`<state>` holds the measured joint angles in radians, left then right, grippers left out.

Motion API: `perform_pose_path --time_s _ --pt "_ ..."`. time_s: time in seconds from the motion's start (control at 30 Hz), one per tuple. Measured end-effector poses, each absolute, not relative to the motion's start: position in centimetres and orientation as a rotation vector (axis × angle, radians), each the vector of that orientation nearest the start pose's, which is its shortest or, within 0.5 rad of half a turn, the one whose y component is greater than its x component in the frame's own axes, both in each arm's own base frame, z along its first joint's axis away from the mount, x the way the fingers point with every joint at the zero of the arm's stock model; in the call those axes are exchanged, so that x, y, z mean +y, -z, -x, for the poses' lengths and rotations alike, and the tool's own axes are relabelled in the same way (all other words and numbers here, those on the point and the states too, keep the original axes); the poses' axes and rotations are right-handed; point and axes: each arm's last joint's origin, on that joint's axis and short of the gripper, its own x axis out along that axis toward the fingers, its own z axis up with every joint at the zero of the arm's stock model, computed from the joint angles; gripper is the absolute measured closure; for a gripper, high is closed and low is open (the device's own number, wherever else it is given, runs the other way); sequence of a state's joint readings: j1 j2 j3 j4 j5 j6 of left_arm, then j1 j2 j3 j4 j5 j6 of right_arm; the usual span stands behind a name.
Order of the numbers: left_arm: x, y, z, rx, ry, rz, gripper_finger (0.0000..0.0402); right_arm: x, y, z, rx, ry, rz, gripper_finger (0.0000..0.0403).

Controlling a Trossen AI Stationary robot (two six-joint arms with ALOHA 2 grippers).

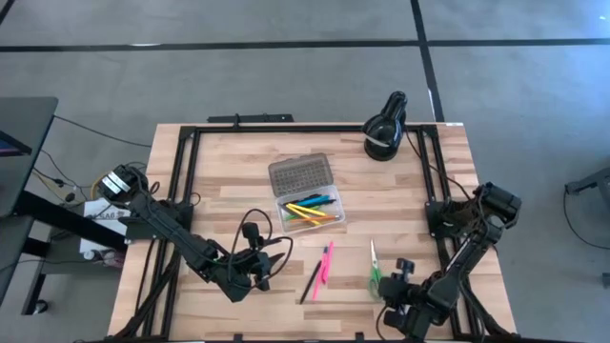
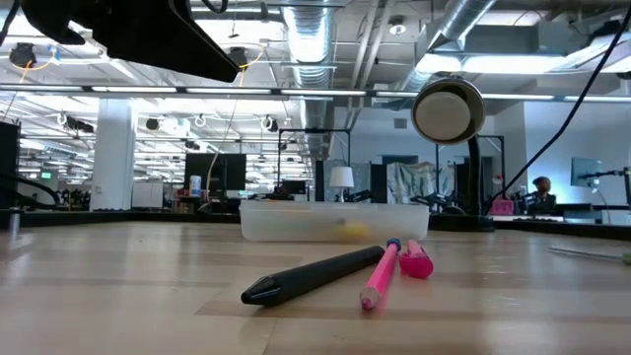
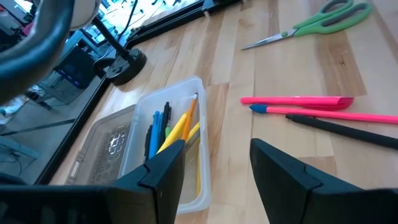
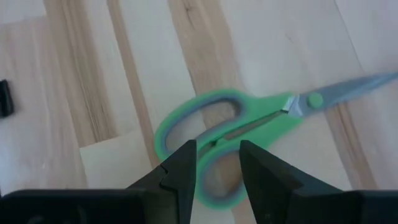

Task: Pick & place school supplies into a supply box
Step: Put the green scissors into the transparent supply box

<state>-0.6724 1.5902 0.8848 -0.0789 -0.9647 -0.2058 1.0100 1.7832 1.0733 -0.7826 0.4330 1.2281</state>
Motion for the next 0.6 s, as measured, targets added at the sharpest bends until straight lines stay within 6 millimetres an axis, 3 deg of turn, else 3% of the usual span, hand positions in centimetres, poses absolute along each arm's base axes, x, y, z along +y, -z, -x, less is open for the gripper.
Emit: perform_pose_path --time_s 0.4,0.6 --pt "-17.4 -19.4 -25.7 0.507 -0.326 -0.378 0.0225 25.9 -14.7 -16.3 1.132 0.32 -0.201 0.0285" --pt "-17.5 -19.4 -25.7 0.51 -0.317 -0.369 0.0225 25.6 -14.5 -16.5 1.1 0.443 -0.38 0.0285"
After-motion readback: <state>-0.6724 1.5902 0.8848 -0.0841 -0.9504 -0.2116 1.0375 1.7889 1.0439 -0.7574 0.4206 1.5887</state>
